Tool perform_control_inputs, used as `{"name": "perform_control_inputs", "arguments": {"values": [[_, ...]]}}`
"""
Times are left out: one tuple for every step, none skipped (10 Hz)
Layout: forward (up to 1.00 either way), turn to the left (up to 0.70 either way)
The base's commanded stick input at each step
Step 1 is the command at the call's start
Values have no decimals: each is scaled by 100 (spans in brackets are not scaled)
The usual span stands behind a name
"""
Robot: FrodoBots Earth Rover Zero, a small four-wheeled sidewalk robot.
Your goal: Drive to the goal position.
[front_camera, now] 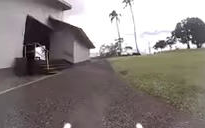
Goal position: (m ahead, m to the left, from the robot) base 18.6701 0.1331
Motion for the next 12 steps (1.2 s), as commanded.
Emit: {"name": "perform_control_inputs", "arguments": {"values": [[70, 0], [70, 0], [70, 0], [70, 0], [70, 0], [70, 0], [70, 0], [70, 0], [70, 0], [70, 0], [70, 0], [70, 0]]}}
